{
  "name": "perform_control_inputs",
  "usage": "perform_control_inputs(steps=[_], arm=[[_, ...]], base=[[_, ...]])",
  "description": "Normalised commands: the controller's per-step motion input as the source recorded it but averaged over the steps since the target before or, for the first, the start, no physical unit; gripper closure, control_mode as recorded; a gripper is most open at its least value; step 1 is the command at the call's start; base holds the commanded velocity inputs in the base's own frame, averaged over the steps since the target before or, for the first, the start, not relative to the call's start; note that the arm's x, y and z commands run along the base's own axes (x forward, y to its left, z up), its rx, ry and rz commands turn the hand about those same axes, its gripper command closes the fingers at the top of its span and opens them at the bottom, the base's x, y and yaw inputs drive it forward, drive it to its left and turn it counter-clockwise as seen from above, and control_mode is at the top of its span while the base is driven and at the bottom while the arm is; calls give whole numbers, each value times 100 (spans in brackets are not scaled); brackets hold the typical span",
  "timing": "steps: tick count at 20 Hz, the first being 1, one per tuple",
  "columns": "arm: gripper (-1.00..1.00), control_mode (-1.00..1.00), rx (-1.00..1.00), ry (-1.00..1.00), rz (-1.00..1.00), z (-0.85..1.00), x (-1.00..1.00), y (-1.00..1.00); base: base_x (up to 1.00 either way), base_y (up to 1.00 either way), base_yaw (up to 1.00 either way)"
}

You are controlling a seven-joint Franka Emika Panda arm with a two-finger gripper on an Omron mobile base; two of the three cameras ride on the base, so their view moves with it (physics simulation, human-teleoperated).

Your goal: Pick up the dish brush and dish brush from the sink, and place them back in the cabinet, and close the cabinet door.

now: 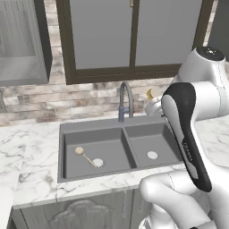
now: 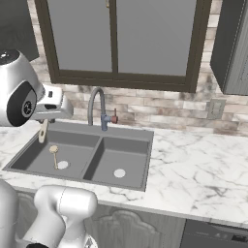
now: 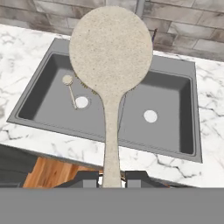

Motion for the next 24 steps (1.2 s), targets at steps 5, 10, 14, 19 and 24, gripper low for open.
perform_control_inputs(steps=[5, 10, 14, 19, 24], arm=[[100, -100, 0, 0, -13, 3, -1, -7], [100, -100, 0, 0, -15, 3, 0, 0], [100, -100, 0, 0, -5, 0, 0, -4], [100, -100, 0, -1, 0, 0, 0, -11], [100, 100, 0, 0, 0, 0, 0, -5]], base=[[0, 0, 0], [0, 0, 0], [0, 0, 0], [0, 0, 0], [0, -1, 0]])
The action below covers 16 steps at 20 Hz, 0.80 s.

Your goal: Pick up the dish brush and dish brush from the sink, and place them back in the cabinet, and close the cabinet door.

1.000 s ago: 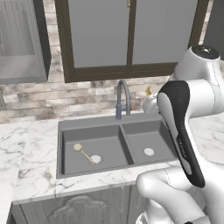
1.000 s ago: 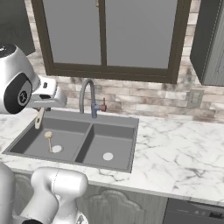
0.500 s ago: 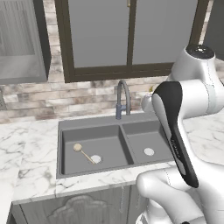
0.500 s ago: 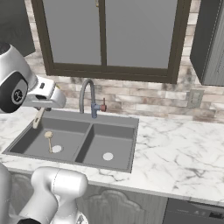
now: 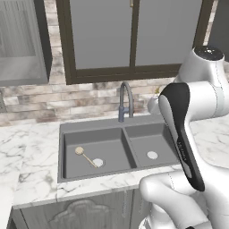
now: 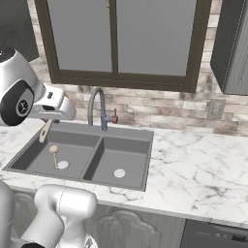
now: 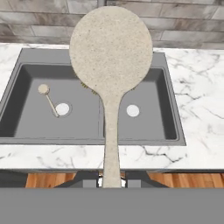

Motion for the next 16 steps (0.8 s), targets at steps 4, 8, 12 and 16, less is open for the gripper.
perform_control_inputs(steps=[4, 8, 12, 16], arm=[[100, 100, 0, 0, 0, 0, 0, 0], [100, 100, 0, 0, 0, 0, 0, 0], [100, 100, 0, 0, 0, 0, 0, 0], [100, 100, 0, 0, 0, 0, 0, 0]], base=[[-32, 0, 0], [-66, 0, 5], [-56, 18, 13], [-29, 32, 29]])
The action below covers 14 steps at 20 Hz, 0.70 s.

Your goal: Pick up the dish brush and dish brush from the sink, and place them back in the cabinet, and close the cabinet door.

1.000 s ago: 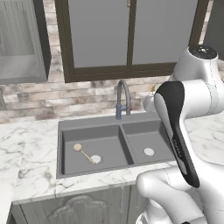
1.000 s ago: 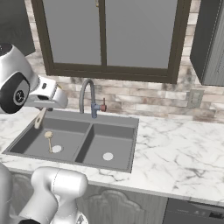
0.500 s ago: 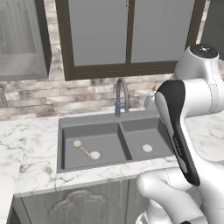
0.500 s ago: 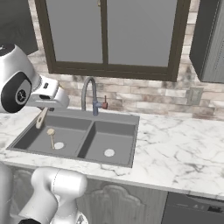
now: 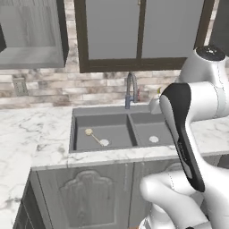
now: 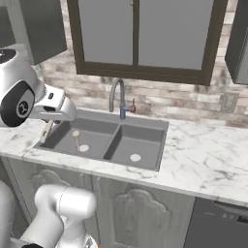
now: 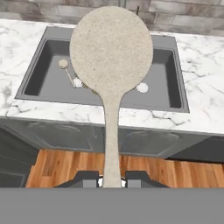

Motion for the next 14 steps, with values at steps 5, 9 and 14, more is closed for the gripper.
perform_control_inputs(steps=[5, 9, 14], arm=[[100, 100, 0, 0, 0, 0, 0, 0], [100, 100, 0, 0, 0, 0, 0, 0], [100, 100, 0, 0, 0, 0, 0, 0]], base=[[-2, 29, 40], [0, 21, 45], [0, 31, 41]])
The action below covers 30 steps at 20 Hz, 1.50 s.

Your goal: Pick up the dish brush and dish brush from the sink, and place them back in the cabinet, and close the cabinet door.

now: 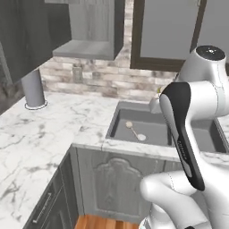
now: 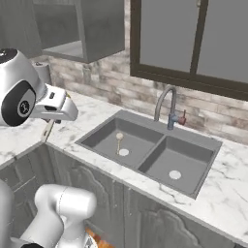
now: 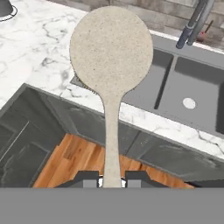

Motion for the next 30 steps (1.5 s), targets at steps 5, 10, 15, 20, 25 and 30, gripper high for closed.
perform_control_inputs(steps=[5, 10, 15, 20, 25, 30], arm=[[100, 100, 0, 0, 0, 0, 0, 0], [100, 100, 0, 0, 0, 0, 0, 0], [100, 100, 0, 0, 0, 0, 0, 0], [100, 100, 0, 0, 0, 0, 0, 0], [100, 100, 0, 0, 0, 0, 0, 0], [100, 100, 0, 0, 0, 0, 0, 0]], base=[[0, 42, 35], [1, 65, 20], [15, 64, 7], [39, 39, 0], [50, 3, 0], [54, -4, 0]])
